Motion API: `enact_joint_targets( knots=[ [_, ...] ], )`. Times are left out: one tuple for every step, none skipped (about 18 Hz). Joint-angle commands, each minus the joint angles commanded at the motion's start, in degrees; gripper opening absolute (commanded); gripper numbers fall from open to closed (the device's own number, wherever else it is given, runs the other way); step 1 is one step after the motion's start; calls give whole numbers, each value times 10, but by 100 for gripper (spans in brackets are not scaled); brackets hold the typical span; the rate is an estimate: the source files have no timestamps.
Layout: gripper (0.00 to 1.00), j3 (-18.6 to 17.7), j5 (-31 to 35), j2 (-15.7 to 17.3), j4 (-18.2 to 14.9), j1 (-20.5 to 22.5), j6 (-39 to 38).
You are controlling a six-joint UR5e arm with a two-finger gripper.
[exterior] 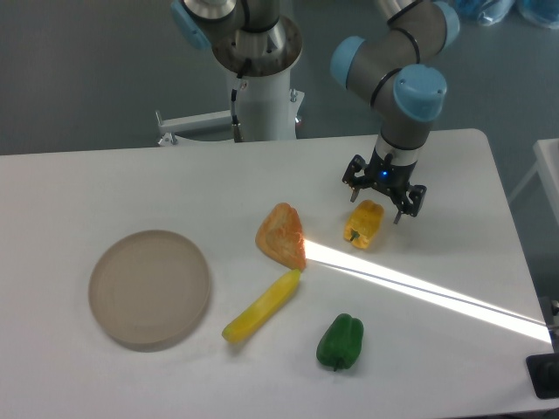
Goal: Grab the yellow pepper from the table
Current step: 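Lower the gripper around the yellow pepper and close it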
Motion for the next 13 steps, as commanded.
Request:
enact_joint_targets(
  knots=[
    [100, 0, 0, -1, 2, 0, 1],
    [100, 0, 0, -2, 3, 0, 1],
    [100, 0, 0, -3, 4, 0, 1],
    [100, 0, 0, -4, 4, -1, 1],
    [100, -1, 0, -4, 4, -1, 0],
    [100, -1, 0, -6, 8, -2, 0],
    [100, -3, 0, -7, 11, -2, 1],
    [100, -3, 1, -8, 15, -4, 0],
    [100, -4, 1, -10, 18, -4, 0],
    [98, -4, 1, -11, 20, -4, 1],
    [88, -4, 1, -11, 20, -4, 0],
    [78, -4, 1, -11, 20, -4, 1],
    [66, -4, 1, -11, 20, -4, 1]
  ],
)
